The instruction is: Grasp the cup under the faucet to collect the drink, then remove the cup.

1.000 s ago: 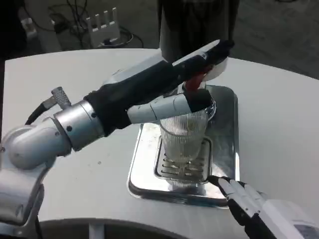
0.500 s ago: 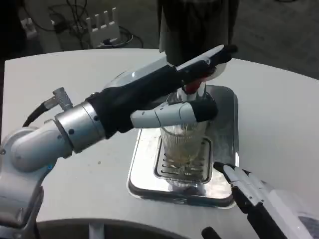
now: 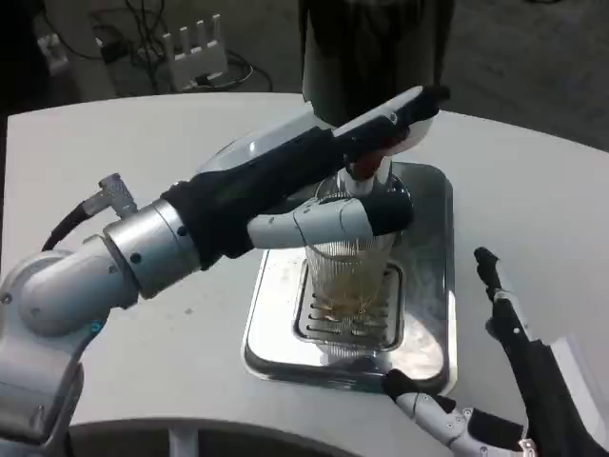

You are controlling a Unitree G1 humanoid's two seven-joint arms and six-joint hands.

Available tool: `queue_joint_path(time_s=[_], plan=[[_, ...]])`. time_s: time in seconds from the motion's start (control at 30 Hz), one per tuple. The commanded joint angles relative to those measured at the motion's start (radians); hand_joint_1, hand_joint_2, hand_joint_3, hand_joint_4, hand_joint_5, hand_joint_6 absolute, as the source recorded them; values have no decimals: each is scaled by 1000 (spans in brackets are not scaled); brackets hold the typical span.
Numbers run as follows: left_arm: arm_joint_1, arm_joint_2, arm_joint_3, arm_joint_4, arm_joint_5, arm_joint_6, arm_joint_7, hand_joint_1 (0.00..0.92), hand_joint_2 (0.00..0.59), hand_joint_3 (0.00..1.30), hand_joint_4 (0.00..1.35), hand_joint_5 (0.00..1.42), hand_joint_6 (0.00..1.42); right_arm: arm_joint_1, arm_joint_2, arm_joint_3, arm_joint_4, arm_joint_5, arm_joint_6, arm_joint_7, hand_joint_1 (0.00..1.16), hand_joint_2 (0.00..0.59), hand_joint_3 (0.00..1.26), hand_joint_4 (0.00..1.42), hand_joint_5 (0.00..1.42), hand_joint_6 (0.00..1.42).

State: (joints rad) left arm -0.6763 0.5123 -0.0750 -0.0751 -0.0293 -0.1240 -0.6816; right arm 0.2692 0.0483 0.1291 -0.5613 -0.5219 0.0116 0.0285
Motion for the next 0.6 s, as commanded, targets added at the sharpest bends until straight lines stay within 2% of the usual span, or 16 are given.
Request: queue_joint_path(time_s=[0.03,0.2,0.33,0.47,0.6], plan=[[29,10,-24,-2,16,-5,-15,0,1,0,0,0,0,-50,21,28,74,32,8,-42,825,175,0,0,15,77],[23,10,-30,4,23,-7,-13,0,0,0,0,0,0,-116,42,57,165,61,-5,-110,837,159,0,0,15,92],[16,13,-34,6,28,-9,-11,0,0,0,0,0,0,-152,69,57,211,124,31,-141,835,156,0,0,15,93],[7,17,-37,12,35,-11,-11,0,0,0,0,0,0,-193,50,56,241,135,33,-173,837,157,0,0,15,92],[3,18,-38,15,37,-13,-11,0,0,0,0,0,0,-220,47,58,262,150,39,-192,840,157,0,0,15,88]])
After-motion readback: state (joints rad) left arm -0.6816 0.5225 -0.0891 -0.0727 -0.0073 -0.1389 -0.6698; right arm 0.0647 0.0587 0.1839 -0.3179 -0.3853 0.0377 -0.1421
